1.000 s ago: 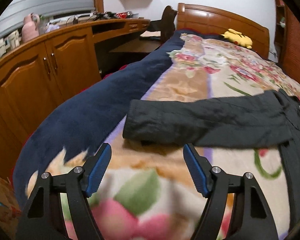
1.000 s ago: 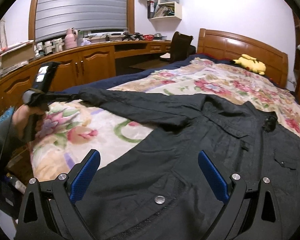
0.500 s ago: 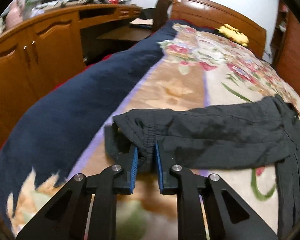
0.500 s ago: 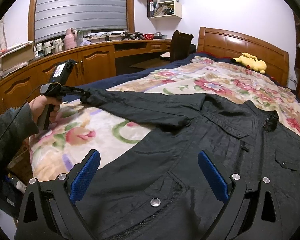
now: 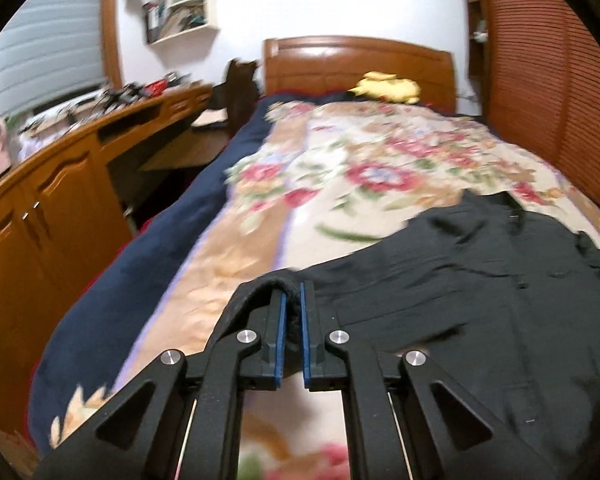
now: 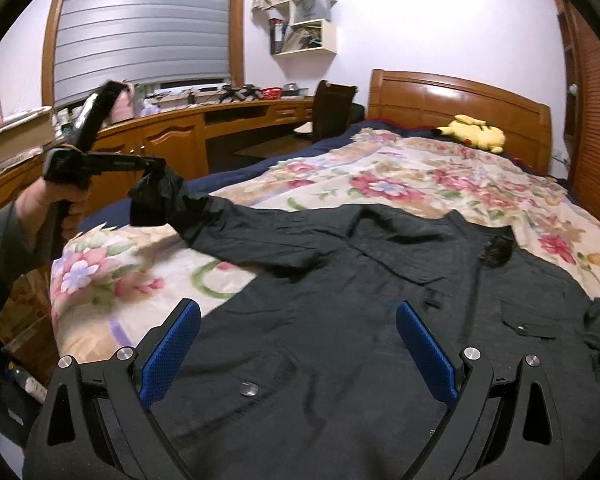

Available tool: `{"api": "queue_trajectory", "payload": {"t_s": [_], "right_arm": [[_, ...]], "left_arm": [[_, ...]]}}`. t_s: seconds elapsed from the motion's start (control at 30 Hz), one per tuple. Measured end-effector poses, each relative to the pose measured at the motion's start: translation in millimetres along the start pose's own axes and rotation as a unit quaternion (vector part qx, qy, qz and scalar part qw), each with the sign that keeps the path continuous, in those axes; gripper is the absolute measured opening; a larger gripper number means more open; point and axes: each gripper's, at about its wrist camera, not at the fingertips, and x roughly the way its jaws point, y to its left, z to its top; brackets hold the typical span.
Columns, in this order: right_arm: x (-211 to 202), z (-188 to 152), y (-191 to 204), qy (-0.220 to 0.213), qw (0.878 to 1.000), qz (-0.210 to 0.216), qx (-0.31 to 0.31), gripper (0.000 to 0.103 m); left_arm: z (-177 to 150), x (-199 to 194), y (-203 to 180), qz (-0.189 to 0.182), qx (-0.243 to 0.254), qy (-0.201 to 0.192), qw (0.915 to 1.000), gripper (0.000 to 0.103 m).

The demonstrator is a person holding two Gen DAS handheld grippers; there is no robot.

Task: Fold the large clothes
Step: 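Carry the sleeve across the jacket body with the left gripper and release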

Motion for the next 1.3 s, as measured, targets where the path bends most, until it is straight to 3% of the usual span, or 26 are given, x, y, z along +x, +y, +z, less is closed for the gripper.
{"api": "queue_trajectory", "payload": {"t_s": [0.2,0.43,0.57,0.67,0.77,0.83,1.0,1.3], "right_arm": [[-12,-11,-18,0.002,0.999,-0.025,0.027,0.098],[-21,-22,-24,0.013,0.997,-0.050,0.050,0.096],[-30,-22,-17,0.013,0.997,-0.057,0.053,0.090],[-34,-20,-13,0.011,0.997,-0.055,0.056,0.088],[-39,-20,-12,0.008,0.997,-0.047,0.061,0.086],[-41,-21,-12,0.005,0.997,-0.039,0.062,0.085],[-36,-18,1,0.008,0.998,-0.019,0.052,0.079],[-10,-3,21,0.021,0.999,0.026,0.019,0.070]], "left_arm": [[6,-23,-67,-0.062,0.021,-0.031,0.9974,0.007],[-18,-43,-140,-0.141,0.057,-0.031,0.9879,0.007],[-33,-53,-161,-0.156,0.073,-0.025,0.9847,0.007],[-47,-58,-172,-0.145,0.083,-0.019,0.9857,0.007],[-60,-61,-174,-0.133,0.092,-0.014,0.9867,0.015],[-70,-68,-168,-0.132,0.090,-0.016,0.9871,0.036],[-86,-84,-146,-0.115,0.071,-0.038,0.9901,0.078],[-118,-93,-86,-0.069,0.029,-0.038,0.9964,0.080]]}}
